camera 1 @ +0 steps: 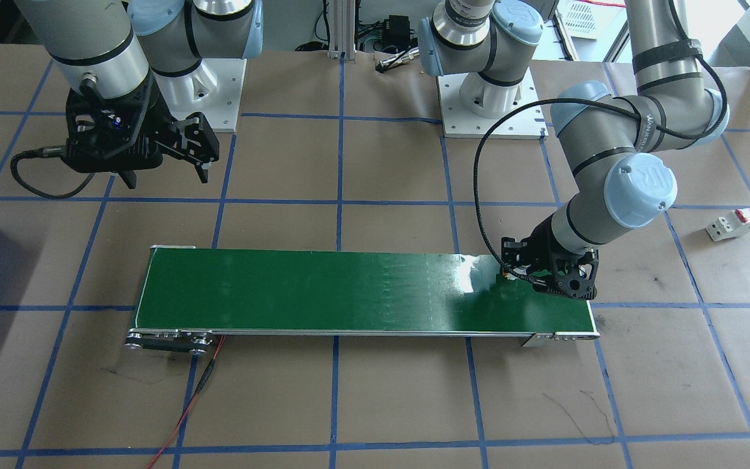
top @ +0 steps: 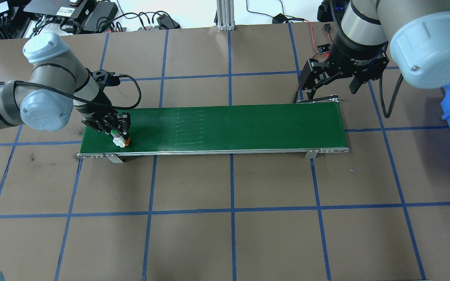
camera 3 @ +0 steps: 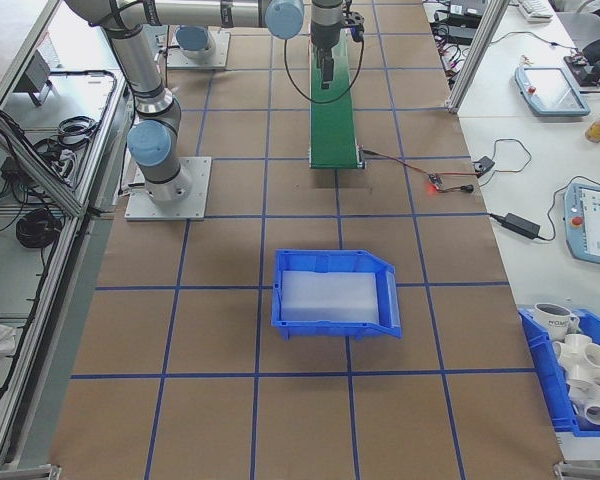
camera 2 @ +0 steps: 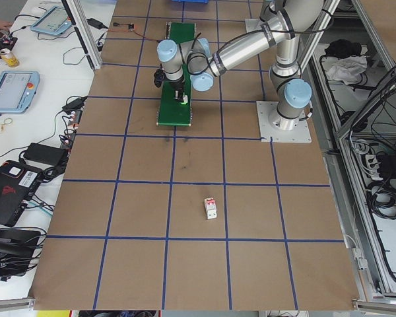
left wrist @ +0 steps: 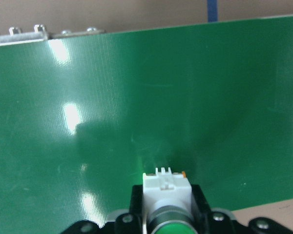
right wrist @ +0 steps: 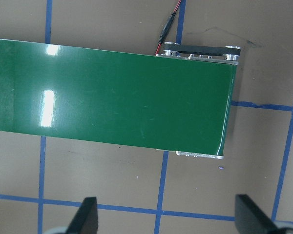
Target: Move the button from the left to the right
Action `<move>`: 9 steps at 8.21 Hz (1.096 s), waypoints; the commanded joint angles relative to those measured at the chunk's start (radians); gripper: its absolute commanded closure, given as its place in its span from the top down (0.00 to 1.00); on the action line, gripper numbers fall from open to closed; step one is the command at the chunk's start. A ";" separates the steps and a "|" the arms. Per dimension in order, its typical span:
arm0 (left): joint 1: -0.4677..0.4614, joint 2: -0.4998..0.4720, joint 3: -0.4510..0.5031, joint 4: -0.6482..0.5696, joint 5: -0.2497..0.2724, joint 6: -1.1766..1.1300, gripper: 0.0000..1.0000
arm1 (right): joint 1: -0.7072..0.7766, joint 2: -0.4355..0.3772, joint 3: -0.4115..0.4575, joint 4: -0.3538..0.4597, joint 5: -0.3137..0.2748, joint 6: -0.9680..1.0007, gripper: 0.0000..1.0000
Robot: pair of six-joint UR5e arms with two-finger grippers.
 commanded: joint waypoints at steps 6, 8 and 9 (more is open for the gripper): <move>-0.013 -0.076 0.221 -0.169 0.022 0.003 0.00 | 0.000 0.000 0.002 0.000 0.000 0.000 1.00; -0.013 -0.099 0.235 -0.150 0.023 0.010 0.00 | 0.000 0.000 0.002 0.000 0.000 0.000 1.00; -0.013 -0.115 0.234 -0.136 0.023 0.014 0.00 | 0.000 0.000 0.002 -0.002 0.000 0.000 1.00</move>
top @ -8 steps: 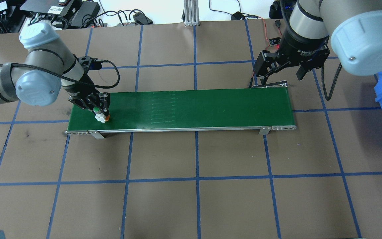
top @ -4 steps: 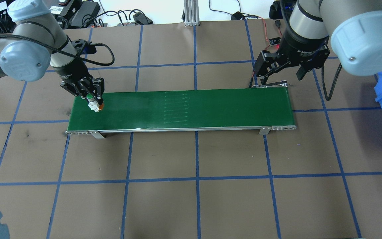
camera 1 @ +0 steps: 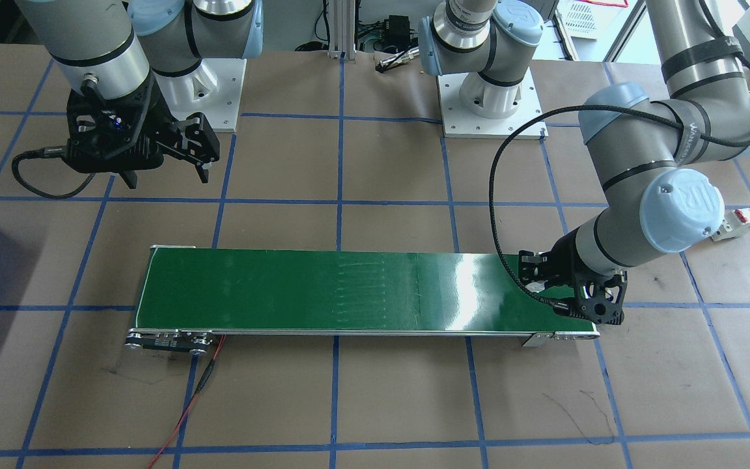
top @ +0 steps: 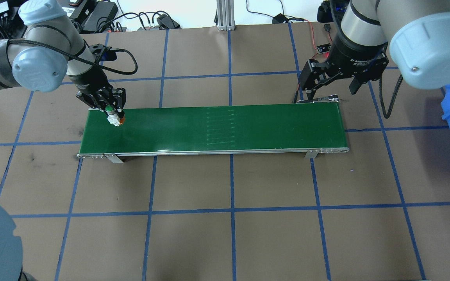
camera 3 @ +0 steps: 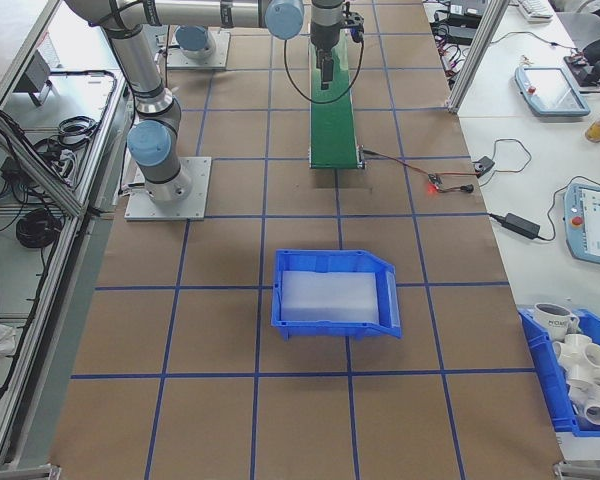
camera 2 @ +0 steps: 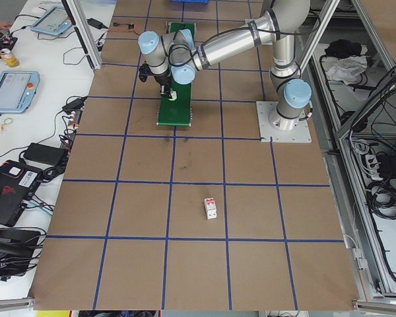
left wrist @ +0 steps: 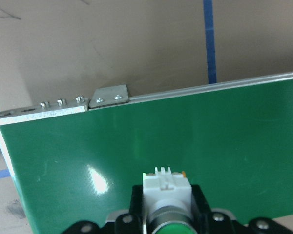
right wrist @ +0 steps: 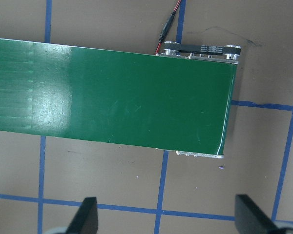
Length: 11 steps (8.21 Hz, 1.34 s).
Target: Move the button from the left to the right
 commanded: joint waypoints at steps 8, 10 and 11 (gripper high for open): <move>-0.003 -0.033 0.000 0.040 -0.001 0.007 0.30 | 0.000 0.000 0.000 0.000 0.000 0.000 1.00; -0.018 -0.037 0.000 0.040 -0.003 -0.005 0.72 | 0.000 0.000 0.000 0.000 0.000 0.000 1.00; -0.020 -0.039 0.000 0.043 -0.009 -0.016 1.00 | 0.000 0.000 0.000 0.000 0.000 0.000 1.00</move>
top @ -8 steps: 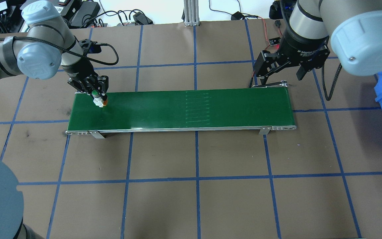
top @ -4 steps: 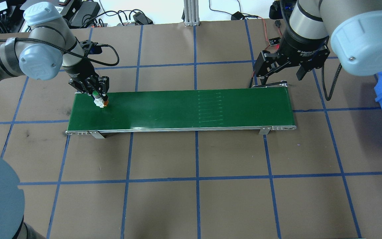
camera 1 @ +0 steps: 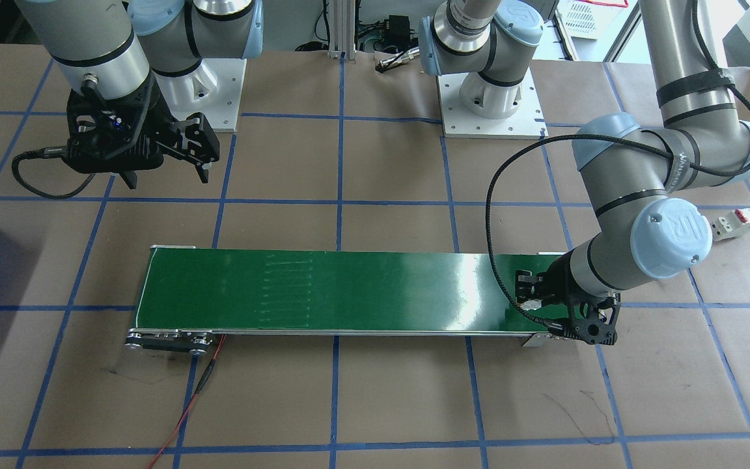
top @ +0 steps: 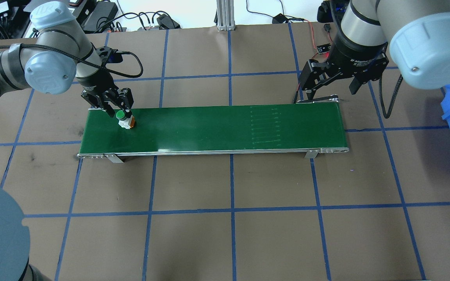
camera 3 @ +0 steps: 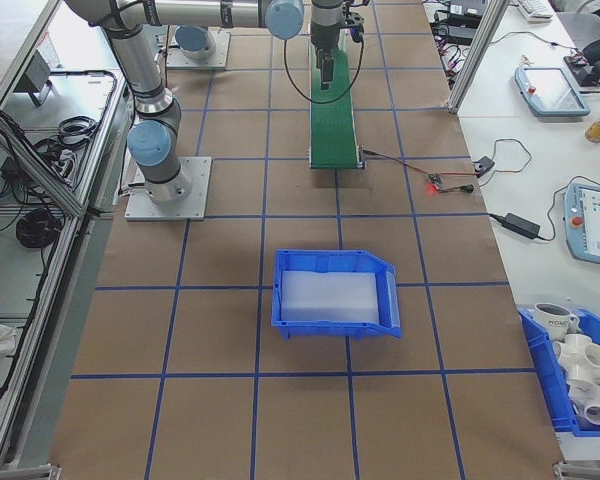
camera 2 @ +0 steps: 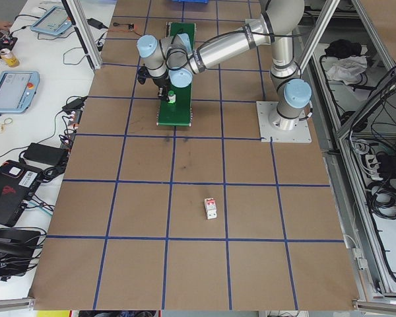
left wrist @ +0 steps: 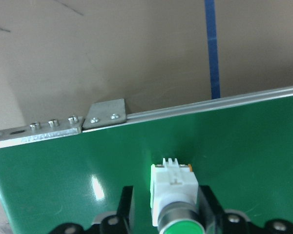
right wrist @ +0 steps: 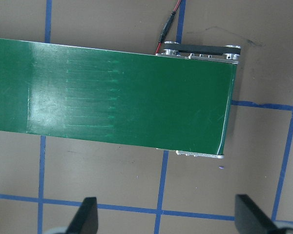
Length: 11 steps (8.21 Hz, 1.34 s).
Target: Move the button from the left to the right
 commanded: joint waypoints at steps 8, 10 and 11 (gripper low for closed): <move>-0.121 0.007 0.066 -0.014 -0.004 -0.183 1.00 | 0.000 0.001 0.000 0.000 0.000 0.000 1.00; -0.153 0.005 0.157 -0.125 -0.008 -0.256 1.00 | 0.000 0.000 0.000 0.000 0.000 0.000 1.00; -0.159 0.007 0.184 -0.161 -0.010 -0.259 1.00 | 0.000 0.001 0.000 -0.002 0.000 0.000 1.00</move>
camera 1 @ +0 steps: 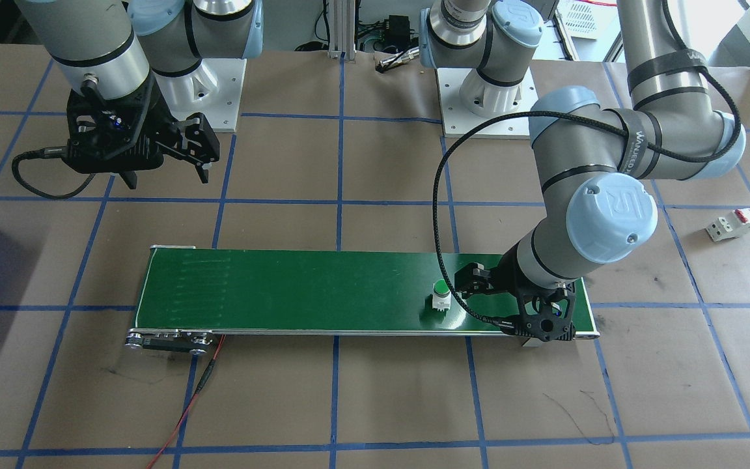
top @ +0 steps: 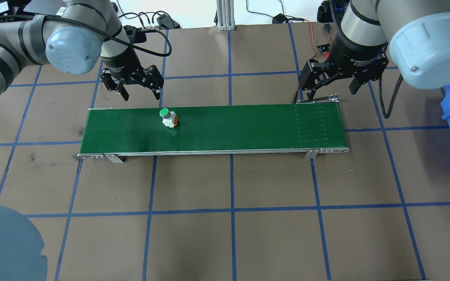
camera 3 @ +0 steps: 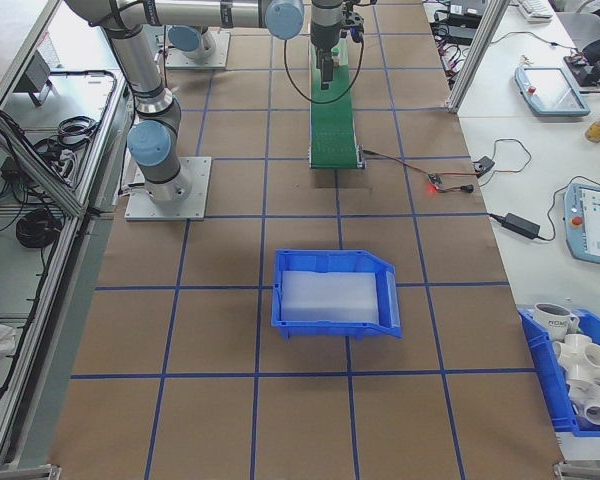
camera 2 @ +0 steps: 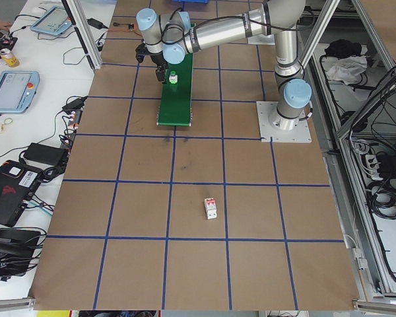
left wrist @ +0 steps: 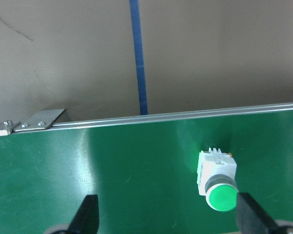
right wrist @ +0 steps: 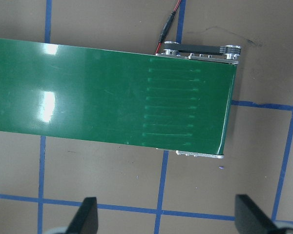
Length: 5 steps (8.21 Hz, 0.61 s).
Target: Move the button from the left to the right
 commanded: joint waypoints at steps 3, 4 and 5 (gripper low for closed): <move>-0.057 0.084 0.134 -0.188 0.003 -0.035 1.00 | 0.000 0.006 0.000 -0.003 0.005 -0.003 1.00; -0.060 0.130 0.143 -0.231 0.003 -0.035 1.00 | 0.000 0.010 0.000 0.000 0.021 -0.008 1.00; -0.060 0.177 0.140 -0.240 0.003 -0.031 1.00 | 0.000 0.022 0.000 -0.005 0.021 -0.011 1.00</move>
